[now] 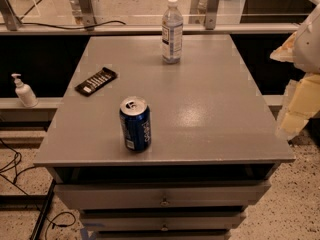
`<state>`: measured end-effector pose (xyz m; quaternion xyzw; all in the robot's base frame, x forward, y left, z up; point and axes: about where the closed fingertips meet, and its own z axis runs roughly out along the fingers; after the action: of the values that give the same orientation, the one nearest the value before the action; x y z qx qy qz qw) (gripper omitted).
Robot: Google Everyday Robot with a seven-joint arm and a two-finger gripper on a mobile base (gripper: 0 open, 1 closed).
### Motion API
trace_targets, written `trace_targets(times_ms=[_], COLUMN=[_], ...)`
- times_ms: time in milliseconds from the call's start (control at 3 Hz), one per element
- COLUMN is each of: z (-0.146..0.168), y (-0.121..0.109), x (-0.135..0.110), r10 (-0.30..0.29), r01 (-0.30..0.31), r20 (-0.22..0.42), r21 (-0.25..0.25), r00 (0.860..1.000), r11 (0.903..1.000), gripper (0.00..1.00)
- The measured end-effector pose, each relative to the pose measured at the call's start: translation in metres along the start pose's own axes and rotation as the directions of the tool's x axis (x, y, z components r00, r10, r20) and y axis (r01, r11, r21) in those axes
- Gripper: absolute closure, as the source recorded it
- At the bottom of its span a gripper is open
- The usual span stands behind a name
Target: Knock blue plastic bottle over
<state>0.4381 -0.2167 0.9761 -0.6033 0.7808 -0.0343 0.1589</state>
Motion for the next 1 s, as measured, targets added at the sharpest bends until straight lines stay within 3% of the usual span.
trace_targets(times_ms=[333, 667, 1000], z=[0.0, 0.018, 0.044], y=[0.0, -0.016, -0.063], x=[0.0, 0.0, -0.003], r10=[0.0, -0.005, -0.01], r01=[0.0, 0.005, 0.006], r20=[0.0, 0.085, 0.218], r21=[0.0, 0.008, 0.023], r00=[1.0, 0.996, 0.976], r11=[1.0, 1.0, 0.9997], gripper=[0.0, 0.0, 0.0])
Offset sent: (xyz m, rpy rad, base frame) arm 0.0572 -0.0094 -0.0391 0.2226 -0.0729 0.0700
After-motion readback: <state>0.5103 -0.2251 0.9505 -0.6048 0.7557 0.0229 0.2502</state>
